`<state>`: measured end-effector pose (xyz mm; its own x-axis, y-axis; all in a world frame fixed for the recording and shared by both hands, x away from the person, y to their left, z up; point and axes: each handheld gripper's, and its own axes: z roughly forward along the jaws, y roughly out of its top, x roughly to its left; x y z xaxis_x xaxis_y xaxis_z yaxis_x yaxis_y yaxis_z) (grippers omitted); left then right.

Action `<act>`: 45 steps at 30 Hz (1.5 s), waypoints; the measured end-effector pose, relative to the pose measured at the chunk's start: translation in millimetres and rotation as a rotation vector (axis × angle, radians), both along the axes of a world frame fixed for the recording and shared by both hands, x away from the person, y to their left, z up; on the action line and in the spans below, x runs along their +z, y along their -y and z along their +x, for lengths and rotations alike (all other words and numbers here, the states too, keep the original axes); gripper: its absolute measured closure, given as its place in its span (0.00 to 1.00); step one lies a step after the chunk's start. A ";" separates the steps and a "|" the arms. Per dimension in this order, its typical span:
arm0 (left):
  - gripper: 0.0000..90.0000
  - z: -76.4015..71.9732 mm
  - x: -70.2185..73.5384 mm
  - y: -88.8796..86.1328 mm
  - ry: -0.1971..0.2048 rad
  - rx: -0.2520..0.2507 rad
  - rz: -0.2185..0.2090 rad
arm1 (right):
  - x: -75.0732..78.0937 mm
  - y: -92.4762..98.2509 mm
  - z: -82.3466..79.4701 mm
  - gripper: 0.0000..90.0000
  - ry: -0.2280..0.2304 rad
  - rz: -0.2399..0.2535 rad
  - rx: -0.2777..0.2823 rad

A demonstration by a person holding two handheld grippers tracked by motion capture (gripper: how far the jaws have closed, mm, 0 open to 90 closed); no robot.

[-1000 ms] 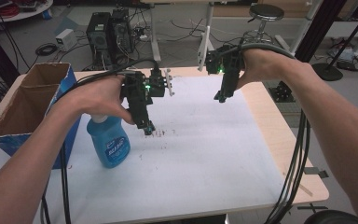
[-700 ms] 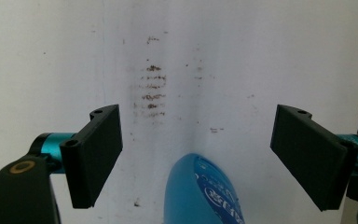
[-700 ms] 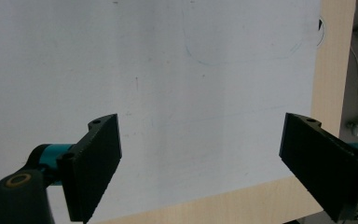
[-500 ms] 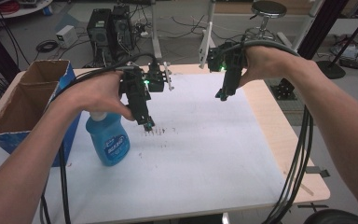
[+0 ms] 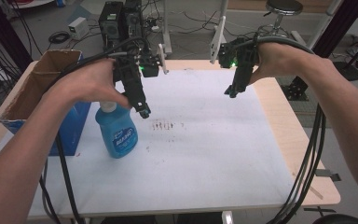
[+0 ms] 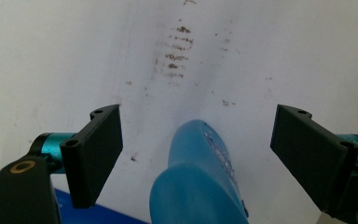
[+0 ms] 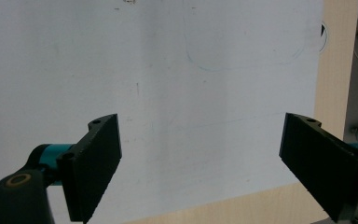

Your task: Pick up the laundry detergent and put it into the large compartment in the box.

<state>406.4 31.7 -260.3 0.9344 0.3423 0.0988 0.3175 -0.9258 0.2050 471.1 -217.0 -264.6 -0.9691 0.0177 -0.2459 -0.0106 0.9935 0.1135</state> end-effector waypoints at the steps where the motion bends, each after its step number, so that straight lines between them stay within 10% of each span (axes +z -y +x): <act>1: 0.19 -0.6 0.6 -2.5 0.002 0.018 -0.004 | 0.0 -0.2 -0.2 0.13 0.001 -0.001 -0.001; 18: 0.19 -10.0 0.5 -28.5 -0.048 0.230 -0.019 | -3.3 -3.7 0.8 0.13 -0.002 -0.014 0.007; 45: 0.19 -22.0 -8.5 -47.8 -0.091 0.286 -0.015 | -3.8 -6.0 -0.3 0.13 0.003 -0.015 0.017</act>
